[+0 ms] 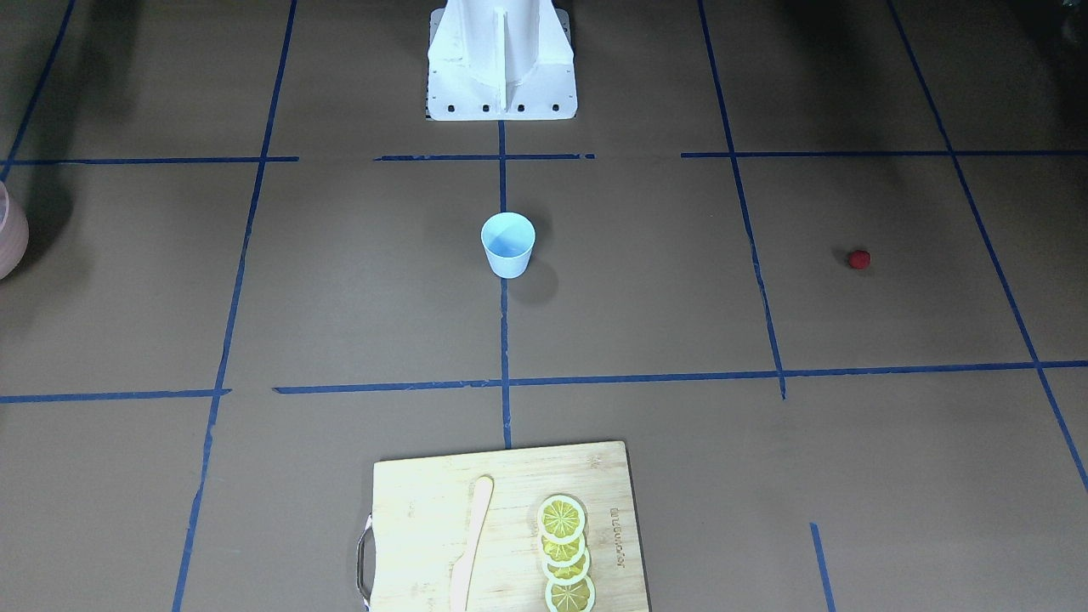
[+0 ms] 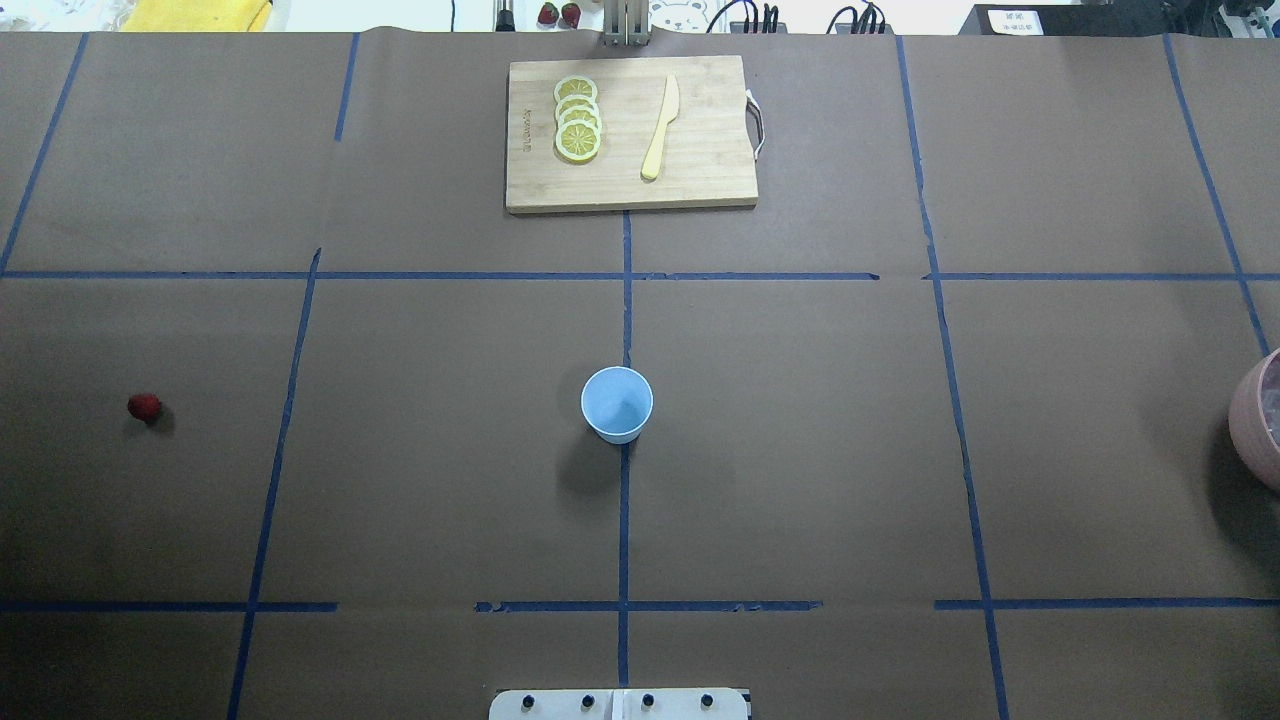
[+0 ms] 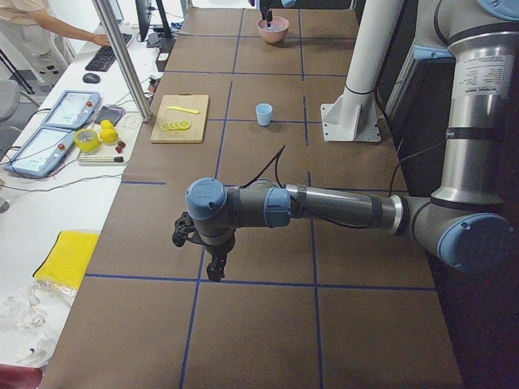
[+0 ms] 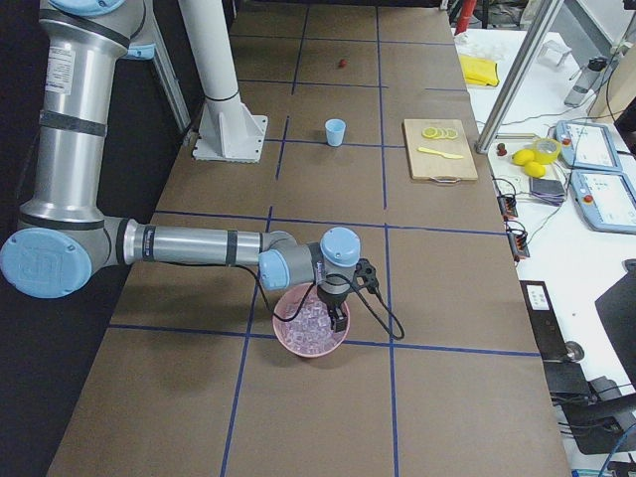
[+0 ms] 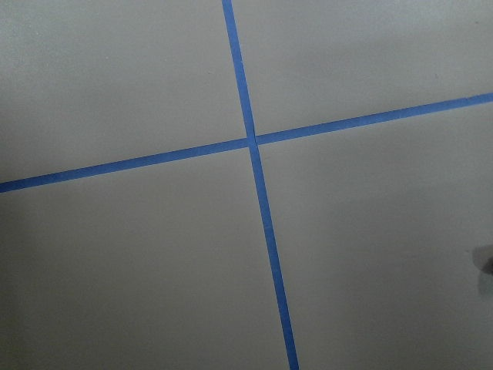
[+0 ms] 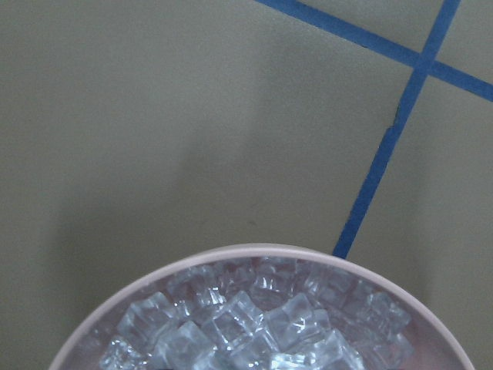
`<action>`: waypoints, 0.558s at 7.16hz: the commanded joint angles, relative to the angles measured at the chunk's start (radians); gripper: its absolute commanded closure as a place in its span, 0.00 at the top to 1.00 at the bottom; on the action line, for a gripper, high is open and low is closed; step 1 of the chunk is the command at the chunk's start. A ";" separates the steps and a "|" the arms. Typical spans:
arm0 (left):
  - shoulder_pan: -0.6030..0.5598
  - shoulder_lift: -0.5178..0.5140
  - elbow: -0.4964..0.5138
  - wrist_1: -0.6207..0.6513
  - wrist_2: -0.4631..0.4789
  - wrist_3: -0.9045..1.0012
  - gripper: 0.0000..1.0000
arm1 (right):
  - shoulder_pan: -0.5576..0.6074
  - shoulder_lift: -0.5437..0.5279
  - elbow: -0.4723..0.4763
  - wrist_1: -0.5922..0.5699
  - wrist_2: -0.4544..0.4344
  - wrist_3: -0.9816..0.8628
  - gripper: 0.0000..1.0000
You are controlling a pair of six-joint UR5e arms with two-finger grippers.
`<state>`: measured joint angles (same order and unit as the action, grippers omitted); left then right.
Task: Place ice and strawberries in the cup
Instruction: 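Lower the right gripper into the pink bowl and grasp an ice cube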
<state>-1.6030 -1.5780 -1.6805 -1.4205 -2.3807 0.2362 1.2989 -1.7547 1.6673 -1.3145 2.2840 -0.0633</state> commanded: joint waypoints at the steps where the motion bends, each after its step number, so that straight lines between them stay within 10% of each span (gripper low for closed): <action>1: 0.000 0.001 -0.001 0.000 0.001 0.000 1.00 | -0.009 0.000 -0.015 0.000 -0.006 0.000 0.92; 4: 0.000 0.000 -0.001 0.000 0.000 0.000 1.00 | -0.026 0.000 -0.024 0.000 -0.006 -0.001 0.89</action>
<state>-1.6030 -1.5779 -1.6812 -1.4205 -2.3806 0.2362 1.2794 -1.7549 1.6459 -1.3146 2.2780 -0.0632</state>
